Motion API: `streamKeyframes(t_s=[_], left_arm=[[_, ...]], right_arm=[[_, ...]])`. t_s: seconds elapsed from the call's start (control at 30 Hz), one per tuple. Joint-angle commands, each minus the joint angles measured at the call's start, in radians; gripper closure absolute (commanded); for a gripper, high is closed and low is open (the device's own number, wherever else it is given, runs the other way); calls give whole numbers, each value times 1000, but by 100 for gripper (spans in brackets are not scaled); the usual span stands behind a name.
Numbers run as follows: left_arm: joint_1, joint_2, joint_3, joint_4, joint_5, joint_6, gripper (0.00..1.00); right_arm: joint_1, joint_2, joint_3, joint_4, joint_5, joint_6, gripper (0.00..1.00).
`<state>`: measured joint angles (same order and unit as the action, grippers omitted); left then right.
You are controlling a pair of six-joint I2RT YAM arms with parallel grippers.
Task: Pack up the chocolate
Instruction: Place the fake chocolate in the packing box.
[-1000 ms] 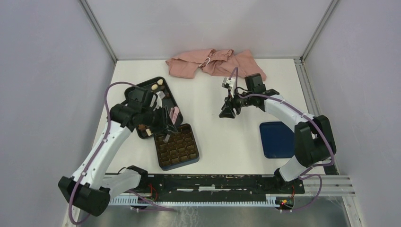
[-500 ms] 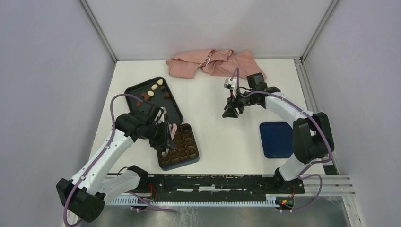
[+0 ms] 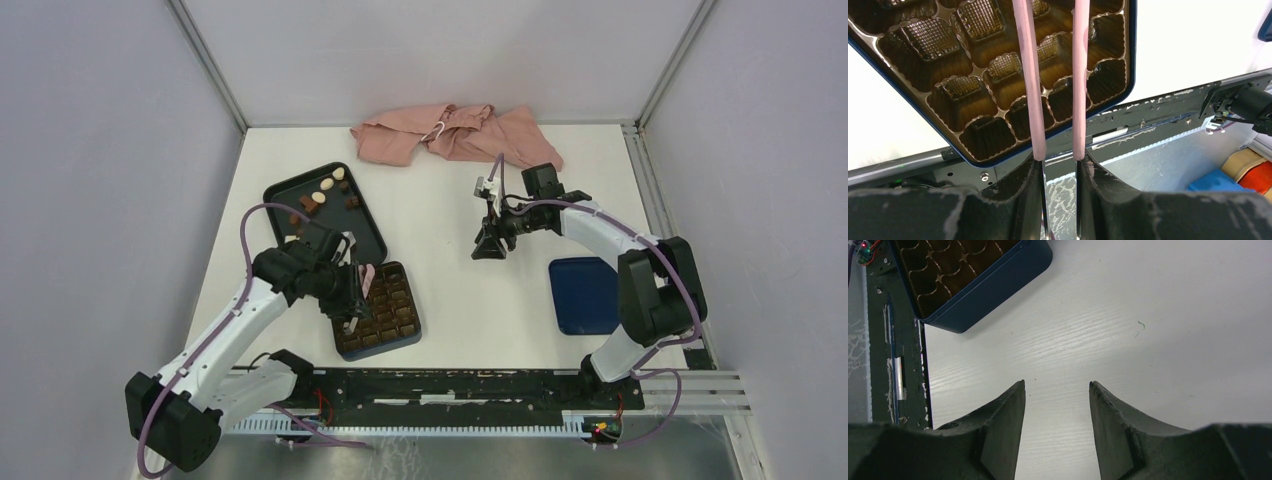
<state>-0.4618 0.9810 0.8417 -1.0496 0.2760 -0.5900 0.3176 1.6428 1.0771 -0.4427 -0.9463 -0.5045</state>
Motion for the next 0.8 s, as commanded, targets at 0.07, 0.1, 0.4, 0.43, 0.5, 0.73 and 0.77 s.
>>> streamKeyframes(t_s=[0.07,0.1,0.4,0.43,0.5,0.73,0.77], left_arm=[[-5,17,-10,66,-33,45,98],[-5,31,-9,68,-31,47,98],[-14,82,-17,94,-28,56,98],[-14,89,-19,96,-25,56,98],[-18,105,-19,101,-19,58,98],[-26,120,-20,87,-26,59,95],[-25,121,-22,89,-30,58,93]], right_arm=[[-4,-45,-18,13,-30,-29,44],[-3,-51,-18,14,-27,-29,44],[-4,-50,-13,-3,-29,-49,44],[-5,-51,-12,-7,-28,-52,44],[-3,-52,-10,-12,-25,-57,44],[-4,-46,-7,-21,-29,-66,44],[-4,-44,-5,-23,-32,-67,44]])
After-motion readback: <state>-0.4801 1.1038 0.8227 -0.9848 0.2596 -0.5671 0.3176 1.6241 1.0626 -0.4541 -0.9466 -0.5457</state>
